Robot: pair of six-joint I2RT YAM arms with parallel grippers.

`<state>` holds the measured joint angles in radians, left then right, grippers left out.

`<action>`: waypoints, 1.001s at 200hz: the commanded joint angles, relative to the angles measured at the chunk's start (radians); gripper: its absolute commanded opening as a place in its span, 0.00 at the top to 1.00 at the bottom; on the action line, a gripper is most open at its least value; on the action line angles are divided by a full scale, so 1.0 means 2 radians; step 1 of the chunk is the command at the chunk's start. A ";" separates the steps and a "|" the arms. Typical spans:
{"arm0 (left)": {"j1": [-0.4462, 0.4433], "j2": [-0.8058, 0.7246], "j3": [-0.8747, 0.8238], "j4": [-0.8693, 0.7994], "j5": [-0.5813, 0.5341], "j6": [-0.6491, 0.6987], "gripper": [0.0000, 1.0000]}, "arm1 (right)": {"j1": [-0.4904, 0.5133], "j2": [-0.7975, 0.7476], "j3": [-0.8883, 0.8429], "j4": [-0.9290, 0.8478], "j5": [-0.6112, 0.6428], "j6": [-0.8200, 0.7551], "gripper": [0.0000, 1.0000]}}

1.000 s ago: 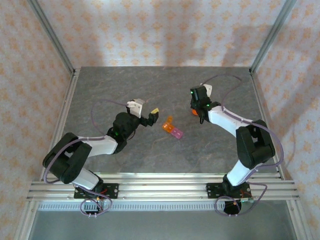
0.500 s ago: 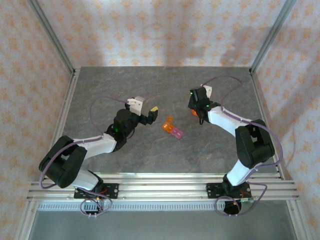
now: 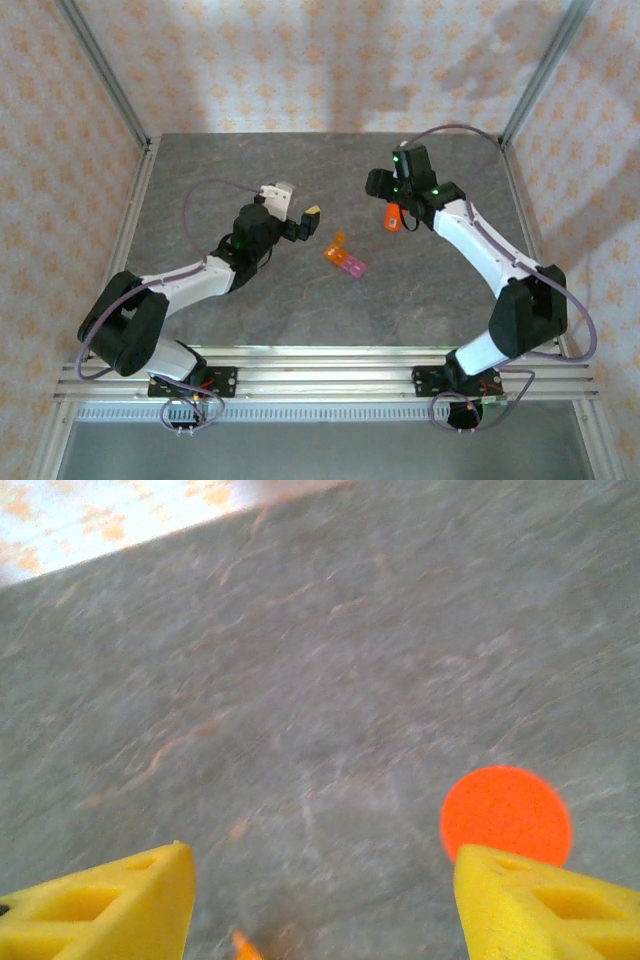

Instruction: Sort the pills into containers

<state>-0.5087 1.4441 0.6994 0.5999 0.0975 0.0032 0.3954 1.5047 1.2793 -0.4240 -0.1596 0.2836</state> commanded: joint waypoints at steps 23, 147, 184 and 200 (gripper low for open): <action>0.000 0.001 0.044 -0.061 0.019 0.021 0.08 | 0.013 -0.019 -0.061 -0.061 -0.110 -0.014 0.32; -0.001 0.087 0.176 -0.243 0.042 0.015 1.00 | 0.073 0.023 -0.163 -0.023 -0.061 -0.023 0.33; -0.002 0.137 0.241 -0.323 0.078 0.009 1.00 | 0.074 0.042 -0.157 -0.005 -0.067 -0.011 0.33; -0.003 0.154 0.256 -0.339 0.082 0.004 1.00 | 0.074 0.050 -0.155 -0.001 -0.068 -0.009 0.34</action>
<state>-0.5087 1.7084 1.1530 0.0486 0.2184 0.0338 0.5381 1.5764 0.9665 -0.4583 -0.3119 0.2520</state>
